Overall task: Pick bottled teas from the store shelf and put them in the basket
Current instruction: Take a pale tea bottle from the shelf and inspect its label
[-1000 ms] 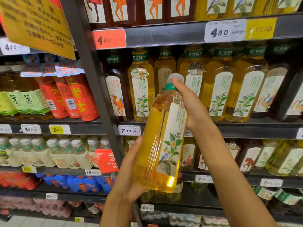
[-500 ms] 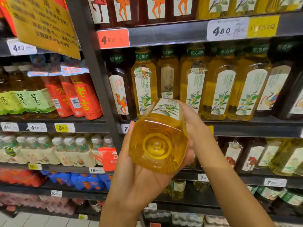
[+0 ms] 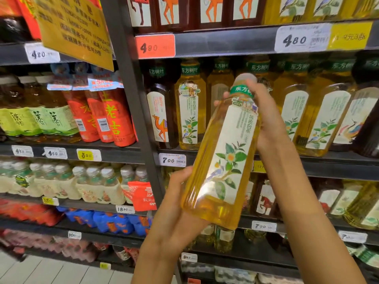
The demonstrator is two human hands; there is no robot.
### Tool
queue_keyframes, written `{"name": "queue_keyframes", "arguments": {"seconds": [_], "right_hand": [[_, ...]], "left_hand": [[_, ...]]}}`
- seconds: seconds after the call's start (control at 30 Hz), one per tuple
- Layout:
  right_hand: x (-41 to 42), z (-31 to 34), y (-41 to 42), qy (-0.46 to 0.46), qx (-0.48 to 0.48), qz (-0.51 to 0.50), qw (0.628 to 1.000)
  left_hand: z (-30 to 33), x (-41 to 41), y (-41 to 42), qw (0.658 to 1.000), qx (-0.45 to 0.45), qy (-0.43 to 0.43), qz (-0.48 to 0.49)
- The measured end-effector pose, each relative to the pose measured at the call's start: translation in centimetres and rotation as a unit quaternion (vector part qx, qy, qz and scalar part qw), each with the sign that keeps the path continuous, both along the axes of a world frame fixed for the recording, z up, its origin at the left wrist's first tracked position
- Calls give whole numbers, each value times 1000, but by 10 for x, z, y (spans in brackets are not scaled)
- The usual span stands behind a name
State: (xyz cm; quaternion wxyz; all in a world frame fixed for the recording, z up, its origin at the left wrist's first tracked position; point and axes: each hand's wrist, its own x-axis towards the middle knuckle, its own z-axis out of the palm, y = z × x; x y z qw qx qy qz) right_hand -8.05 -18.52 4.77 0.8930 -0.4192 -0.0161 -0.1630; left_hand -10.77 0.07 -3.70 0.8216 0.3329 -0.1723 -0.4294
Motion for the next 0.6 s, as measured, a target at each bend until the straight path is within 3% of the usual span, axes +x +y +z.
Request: {"name": "queue_keyframes", "arguments": {"seconds": [0.1,0.23,0.47,0.6], "right_hand": [[-7,2,-2,-68,-45,-36,996],[-13,-1,3,-93,-113,-60,987],[-23,-1,3,-77,-332,-66,938],[-34,-12,9,-98,-340,-67,933]], "left_hand": [[-5,13,4,988,111,-84,68],[-12,17,8,922,204,-316,92],[-34,20,-4,912,204,-320,156],[-39,30,-6,872,235,-351,248]]}}
